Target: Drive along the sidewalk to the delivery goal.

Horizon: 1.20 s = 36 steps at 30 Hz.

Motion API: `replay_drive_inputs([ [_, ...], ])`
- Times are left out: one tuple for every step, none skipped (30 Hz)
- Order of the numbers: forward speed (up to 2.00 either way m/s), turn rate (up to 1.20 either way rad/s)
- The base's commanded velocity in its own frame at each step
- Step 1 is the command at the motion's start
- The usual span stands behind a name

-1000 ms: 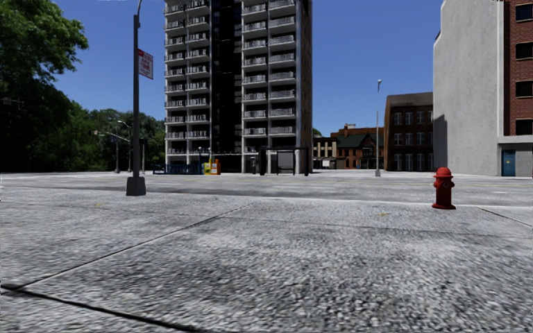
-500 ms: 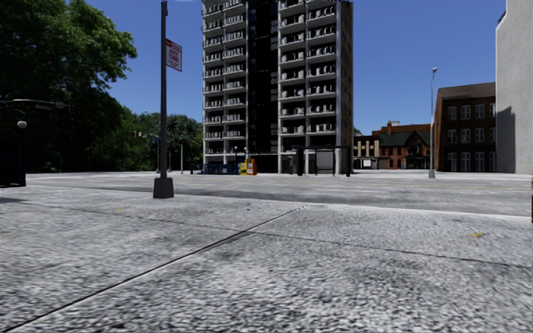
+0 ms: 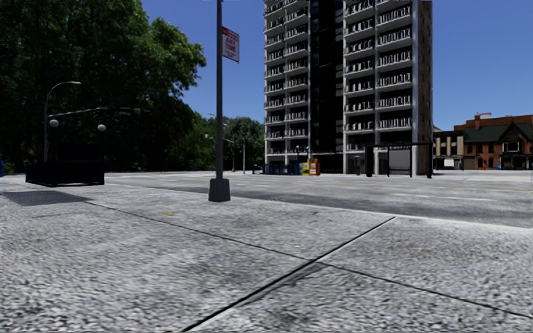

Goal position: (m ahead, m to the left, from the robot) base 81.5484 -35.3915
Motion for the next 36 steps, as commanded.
replay_drive_inputs([
  [2.00,0.57],
  [2.00,0.57],
  [2.00,0.57],
  [2.00,0.57],
  [2.00,0.57],
  [2.00,0.57],
  [2.00,0.57],
  [2.00,0.57],
  [2.00,0.57],
  [2.00,0.57],
  [2.00,0.57],
  [2.00,0.57],
  [2.00,0.57],
  [2.00,0.57],
  [2.00,0.57],
  [2.00,0.57],
  [2.00,0.57],
  [2.00,0.57],
  [2.00,0.57],
  [2.00,0.57],
  [2.00,0.57],
  [2.00,0.57],
  [2.00,0.57],
  [2.00,0.57],
  [2.00,0.57],
  [2.00,0.57],
  [2.00,0.57],
  [2.00,0.57],
  [2.00,0.57],
  [2.00,0.57],
  [2.00,0.57],
  [2.00,0.57],
  [2.00,0.57],
  [2.00,0.57],
  [2.00,0.57],
  [2.00,0.57],
])
